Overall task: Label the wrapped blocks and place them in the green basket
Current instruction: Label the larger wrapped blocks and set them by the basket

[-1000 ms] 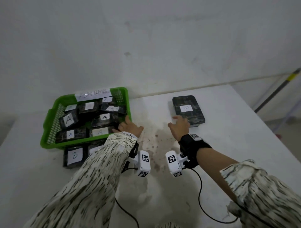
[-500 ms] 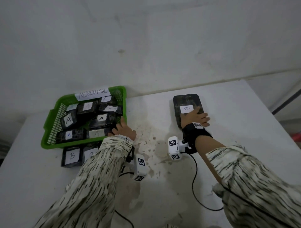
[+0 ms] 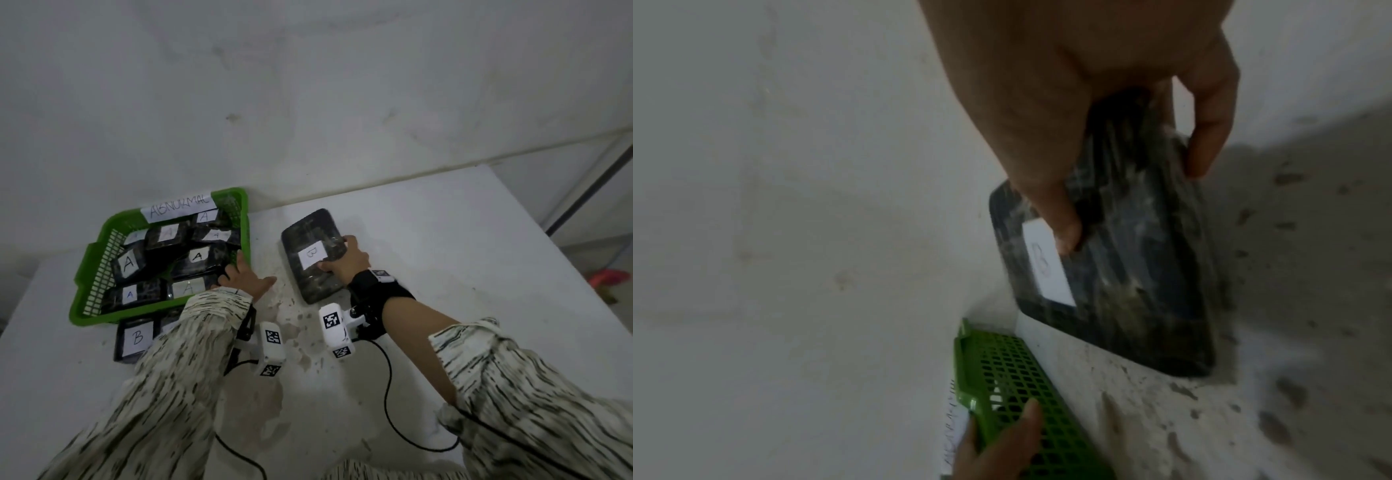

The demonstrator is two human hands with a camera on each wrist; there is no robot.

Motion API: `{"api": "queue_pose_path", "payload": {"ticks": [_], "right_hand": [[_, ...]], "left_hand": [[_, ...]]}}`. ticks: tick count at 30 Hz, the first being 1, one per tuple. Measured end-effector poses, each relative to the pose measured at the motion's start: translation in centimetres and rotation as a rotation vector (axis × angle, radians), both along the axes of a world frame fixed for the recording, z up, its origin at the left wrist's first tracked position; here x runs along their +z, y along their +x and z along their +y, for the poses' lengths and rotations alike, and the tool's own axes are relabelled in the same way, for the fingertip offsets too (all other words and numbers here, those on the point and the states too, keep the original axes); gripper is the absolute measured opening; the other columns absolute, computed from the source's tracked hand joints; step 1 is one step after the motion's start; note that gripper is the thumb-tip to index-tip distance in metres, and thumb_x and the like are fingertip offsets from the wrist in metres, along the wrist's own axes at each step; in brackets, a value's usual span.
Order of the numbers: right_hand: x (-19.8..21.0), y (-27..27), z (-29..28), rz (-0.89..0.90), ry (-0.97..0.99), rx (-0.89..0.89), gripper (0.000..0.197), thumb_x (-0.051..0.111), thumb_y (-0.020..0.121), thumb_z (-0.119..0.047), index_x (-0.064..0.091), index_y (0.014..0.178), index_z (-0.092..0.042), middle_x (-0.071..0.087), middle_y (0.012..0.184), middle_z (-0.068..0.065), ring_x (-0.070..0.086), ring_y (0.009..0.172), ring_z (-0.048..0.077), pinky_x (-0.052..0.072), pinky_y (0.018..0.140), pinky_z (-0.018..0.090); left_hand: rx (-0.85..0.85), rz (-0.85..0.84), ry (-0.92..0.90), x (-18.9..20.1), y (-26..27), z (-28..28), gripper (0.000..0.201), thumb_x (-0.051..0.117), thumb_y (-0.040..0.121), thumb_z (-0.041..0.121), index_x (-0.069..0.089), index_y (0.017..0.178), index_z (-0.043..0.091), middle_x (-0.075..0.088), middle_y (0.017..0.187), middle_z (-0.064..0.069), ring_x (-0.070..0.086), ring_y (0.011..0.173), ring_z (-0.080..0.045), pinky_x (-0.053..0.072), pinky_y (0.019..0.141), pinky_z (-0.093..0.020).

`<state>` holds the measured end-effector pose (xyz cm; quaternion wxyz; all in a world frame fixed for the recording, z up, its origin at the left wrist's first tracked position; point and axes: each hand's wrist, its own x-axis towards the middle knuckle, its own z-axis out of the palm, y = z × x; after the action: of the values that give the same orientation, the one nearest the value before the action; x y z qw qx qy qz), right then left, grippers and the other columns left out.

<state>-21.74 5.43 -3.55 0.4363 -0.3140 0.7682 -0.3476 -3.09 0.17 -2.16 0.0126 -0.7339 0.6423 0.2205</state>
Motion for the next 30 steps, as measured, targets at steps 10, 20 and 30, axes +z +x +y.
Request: {"api": "queue_pose_path", "payload": {"ticks": [10, 20, 30], "right_hand": [[4.9, 3.3, 3.9, -0.491, -0.374, -0.281, 0.043, 0.072, 0.084, -0.019, 0.052, 0.12, -0.008, 0.065, 0.104, 0.008, 0.062, 0.082, 0.018, 0.05, 0.069, 0.03], [5.7, 9.2, 5.8, -0.61, -0.406, -0.151, 0.035, 0.058, 0.094, -0.016, 0.046, 0.127, -0.015, 0.065, 0.113, 0.009, 0.065, 0.092, 0.021, 0.054, 0.073, 0.034], [8.1, 12.2, 4.2, -0.624, -0.421, -0.018, 0.051, 0.061, 0.092, -0.009, 0.035, 0.134, -0.017, 0.063, 0.105, 0.005, 0.065, 0.093, 0.024, 0.055, 0.081, 0.042]], "left_hand": [[0.061, 0.759, -0.125, 3.4, 2.5, 1.8, 0.053, 0.051, 0.094, 0.032, 0.033, 0.142, 0.019, 0.023, 0.141, -0.014, 0.032, 0.13, -0.03, 0.028, 0.105, -0.03], [0.191, 1.465, 0.247, 3.9, 5.5, 5.4, 0.052, 0.054, 0.088, 0.04, 0.044, 0.134, 0.016, 0.06, 0.127, -0.01, 0.063, 0.105, -0.027, 0.054, 0.077, -0.04], [0.146, 1.513, 0.208, 5.9, 9.7, 3.8, 0.047, 0.054, 0.093, 0.017, 0.039, 0.137, 0.011, 0.055, 0.131, -0.016, 0.059, 0.105, -0.027, 0.054, 0.079, -0.041]]}}
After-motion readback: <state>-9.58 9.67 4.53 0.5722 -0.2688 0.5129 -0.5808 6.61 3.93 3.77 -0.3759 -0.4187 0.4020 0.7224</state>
